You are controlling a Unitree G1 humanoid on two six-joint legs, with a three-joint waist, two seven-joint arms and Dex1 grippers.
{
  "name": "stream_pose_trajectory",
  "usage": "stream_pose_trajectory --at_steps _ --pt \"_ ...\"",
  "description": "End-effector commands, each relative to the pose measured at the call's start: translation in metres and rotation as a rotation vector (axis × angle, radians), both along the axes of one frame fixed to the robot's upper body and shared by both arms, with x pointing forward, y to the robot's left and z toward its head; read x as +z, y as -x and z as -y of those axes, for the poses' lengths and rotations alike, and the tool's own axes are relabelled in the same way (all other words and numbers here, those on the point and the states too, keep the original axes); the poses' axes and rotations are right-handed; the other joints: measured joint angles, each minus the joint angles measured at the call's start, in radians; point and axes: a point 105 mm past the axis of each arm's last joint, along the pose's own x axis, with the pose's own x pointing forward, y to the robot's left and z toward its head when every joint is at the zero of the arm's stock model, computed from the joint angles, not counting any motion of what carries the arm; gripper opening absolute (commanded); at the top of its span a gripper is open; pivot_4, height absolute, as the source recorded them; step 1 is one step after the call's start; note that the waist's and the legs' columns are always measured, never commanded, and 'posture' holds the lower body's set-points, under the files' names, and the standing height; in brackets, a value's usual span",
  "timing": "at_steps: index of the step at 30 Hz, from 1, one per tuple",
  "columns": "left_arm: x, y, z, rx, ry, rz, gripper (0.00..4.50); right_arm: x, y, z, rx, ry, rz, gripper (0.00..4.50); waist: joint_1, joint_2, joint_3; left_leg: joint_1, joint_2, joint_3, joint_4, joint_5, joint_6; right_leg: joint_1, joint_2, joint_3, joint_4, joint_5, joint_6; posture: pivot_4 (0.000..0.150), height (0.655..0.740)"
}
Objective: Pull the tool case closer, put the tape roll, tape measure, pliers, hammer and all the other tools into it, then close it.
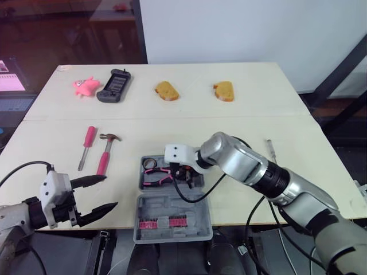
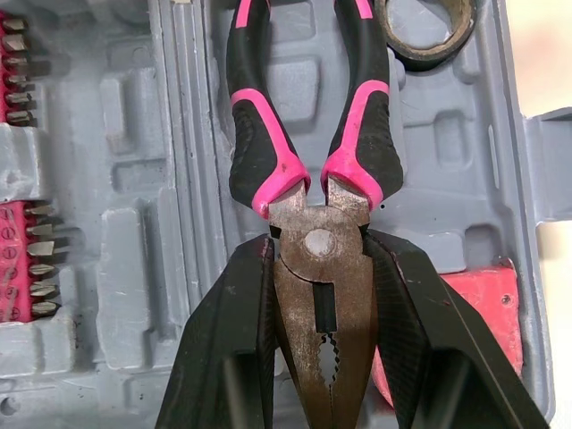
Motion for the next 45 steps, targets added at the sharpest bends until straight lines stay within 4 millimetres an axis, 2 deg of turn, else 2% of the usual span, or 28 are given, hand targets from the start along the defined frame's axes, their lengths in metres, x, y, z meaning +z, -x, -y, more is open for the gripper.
stream_pose_trajectory --at_steps 1,23,28,40,42,45 --pt "0.008 0.001 -0.005 0.001 -0.035 0.037 4.50 0.002 0.004 -0.007 0.048 -0.007 0.014 0.98 0.000 0.000 0.000 0.000 0.000 0.000 0.000 0.000 0.000 0.000 0.000 0.000 0.000 0.000 0.000 0.150 0.7207" --pt "0.008 0.002 -0.012 0.002 -0.059 0.028 4.50 0.004 0.009 -0.021 0.160 -0.024 -0.023 0.98 0.001 0.000 0.000 0.000 0.000 0.000 0.000 0.000 0.000 0.000 0.000 0.000 0.000 0.001 0.001 0.150 0.7207" --pt "0.009 0.001 -0.013 0.001 -0.063 0.029 4.50 0.005 0.003 -0.025 0.165 -0.027 -0.008 0.98 0.002 0.000 0.000 0.000 0.000 0.000 0.000 0.000 0.000 0.000 0.000 0.000 0.000 0.001 0.001 0.150 0.7207" --pt "0.010 0.002 -0.013 0.002 -0.075 0.025 4.50 -0.005 0.001 -0.031 0.157 -0.026 -0.007 0.98 -0.001 0.000 0.000 0.000 0.000 0.000 -0.001 0.000 0.000 -0.001 0.000 0.000 0.000 0.001 0.002 0.150 0.7207" --pt "0.010 0.001 -0.012 0.000 -0.073 0.026 4.50 0.002 -0.001 -0.030 0.157 -0.037 0.003 2.04 -0.001 0.000 0.000 0.000 0.000 0.000 -0.001 0.000 0.000 0.000 0.000 0.000 0.000 0.001 0.002 0.150 0.7207" --pt "0.010 0.000 -0.011 -0.001 -0.070 0.028 4.50 0.021 -0.002 -0.030 0.151 -0.091 0.021 3.37 0.002 0.000 0.000 0.000 0.000 0.000 -0.001 0.000 0.000 -0.001 0.000 0.000 0.000 0.001 0.002 0.150 0.7207"
